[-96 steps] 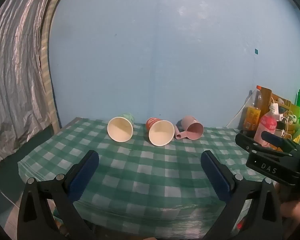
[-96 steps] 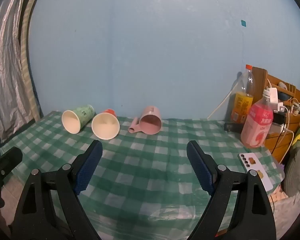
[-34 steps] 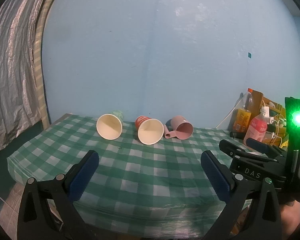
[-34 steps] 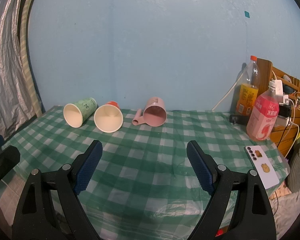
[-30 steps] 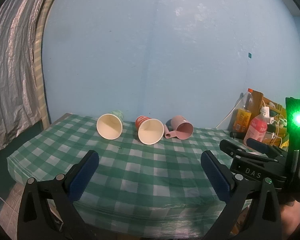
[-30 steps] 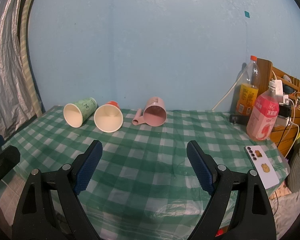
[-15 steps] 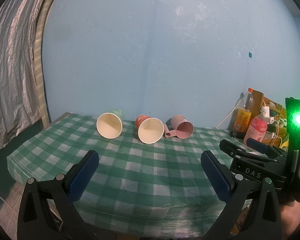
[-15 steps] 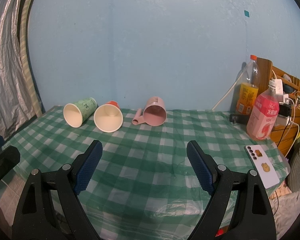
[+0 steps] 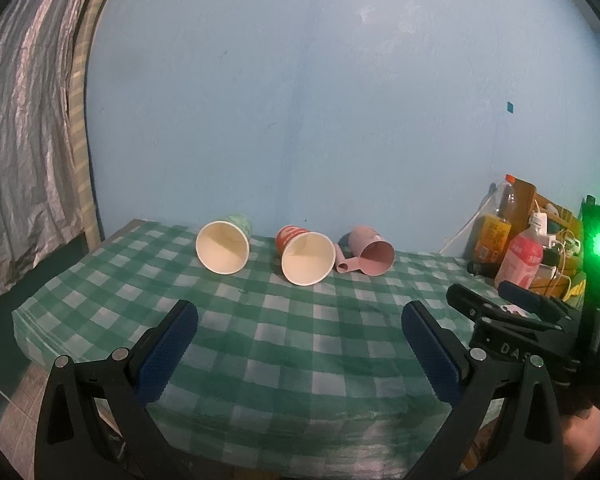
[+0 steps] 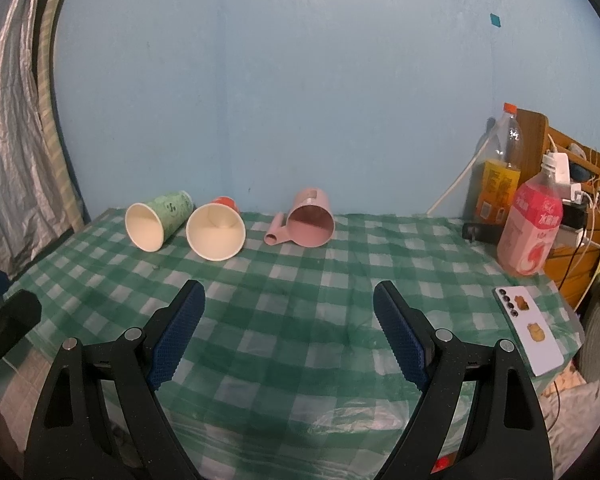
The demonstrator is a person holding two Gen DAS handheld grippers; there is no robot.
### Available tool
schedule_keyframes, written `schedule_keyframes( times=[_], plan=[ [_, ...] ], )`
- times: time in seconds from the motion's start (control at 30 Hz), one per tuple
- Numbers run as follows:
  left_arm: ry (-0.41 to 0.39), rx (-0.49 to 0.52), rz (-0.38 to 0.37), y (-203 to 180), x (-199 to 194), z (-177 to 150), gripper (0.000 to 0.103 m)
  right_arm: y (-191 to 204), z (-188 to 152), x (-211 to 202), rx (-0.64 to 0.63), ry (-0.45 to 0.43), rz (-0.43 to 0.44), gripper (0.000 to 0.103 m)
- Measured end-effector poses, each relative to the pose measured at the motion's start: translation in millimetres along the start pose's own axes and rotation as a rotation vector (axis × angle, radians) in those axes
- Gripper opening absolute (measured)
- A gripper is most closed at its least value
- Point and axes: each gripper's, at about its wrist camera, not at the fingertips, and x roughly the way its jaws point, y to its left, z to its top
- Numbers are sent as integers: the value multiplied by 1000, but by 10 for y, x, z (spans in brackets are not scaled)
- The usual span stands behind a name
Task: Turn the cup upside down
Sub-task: 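Move the left tool toward the orange paper cup and close around it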
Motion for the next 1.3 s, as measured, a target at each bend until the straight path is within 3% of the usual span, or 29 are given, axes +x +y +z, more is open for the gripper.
schedule_keyframes(
  times=[0.33,0.7,1.07,1.3],
  plan=[
    [101,8,39,32,415,393,103,-117,249,279,26,53,103,86],
    [266,28,74,16,1105,923,103,-171,905,606,18,82,204,86],
    [479,-59,81,70,2042,1131,103,-310,1430,1374,50,277,284,86],
    [605,-52,104,-84,2632,1153,103,-390,1590,1989,153,450,362,86]
  ],
)
